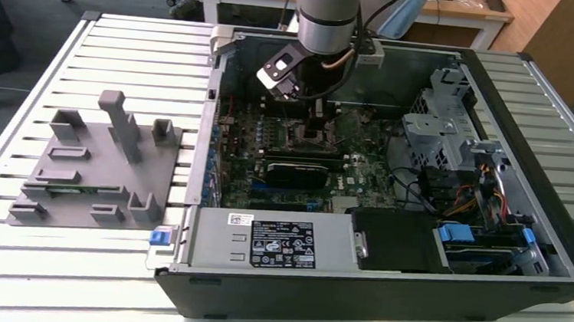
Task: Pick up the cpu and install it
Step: 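Place the cpu into insertion slot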
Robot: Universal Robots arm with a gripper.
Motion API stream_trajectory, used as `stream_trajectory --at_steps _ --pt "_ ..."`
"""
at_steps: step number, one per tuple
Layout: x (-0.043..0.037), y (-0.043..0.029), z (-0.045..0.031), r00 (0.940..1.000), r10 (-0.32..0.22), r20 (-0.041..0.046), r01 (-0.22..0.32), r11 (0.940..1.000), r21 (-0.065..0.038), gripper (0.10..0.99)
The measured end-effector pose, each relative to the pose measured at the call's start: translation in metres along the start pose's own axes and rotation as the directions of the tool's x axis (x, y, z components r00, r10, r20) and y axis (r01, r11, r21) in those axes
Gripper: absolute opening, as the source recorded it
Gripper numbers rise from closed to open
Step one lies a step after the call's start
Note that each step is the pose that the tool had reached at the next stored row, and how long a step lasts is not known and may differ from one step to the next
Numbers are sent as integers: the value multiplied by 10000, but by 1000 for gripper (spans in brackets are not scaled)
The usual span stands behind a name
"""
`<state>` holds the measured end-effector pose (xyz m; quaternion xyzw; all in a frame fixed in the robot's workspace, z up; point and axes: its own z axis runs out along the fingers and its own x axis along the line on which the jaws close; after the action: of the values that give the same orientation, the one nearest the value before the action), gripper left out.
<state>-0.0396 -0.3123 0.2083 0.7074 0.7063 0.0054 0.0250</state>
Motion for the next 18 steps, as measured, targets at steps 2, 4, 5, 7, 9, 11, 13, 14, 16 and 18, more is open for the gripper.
stream_trajectory --at_steps 2,4,5,7,9,11,13,14,16,18 --pt "0 1 -14 10000 0 0 0 10000 1 357" --pt "-1 2 -30 10000 0 0 0 10000 2 298" --pt "-1 2 -40 10000 0 0 0 10000 2 239" --pt "-2 2 -51 10000 0 0 0 10000 3 122" --pt "-2 3 -61 10000 0 0 0 10000 2 106" --pt "-2 3 -74 10000 0 -1 0 10000 2 106" --pt "-2 4 -89 10000 0 -1 0 10000 2 106" --pt "-3 4 -96 10000 0 0 0 10000 2 106" --pt "-3 5 -104 10000 0 -1 0 10000 2 106" --pt "-3 5 -109 10000 0 -1 0 10000 2 106"
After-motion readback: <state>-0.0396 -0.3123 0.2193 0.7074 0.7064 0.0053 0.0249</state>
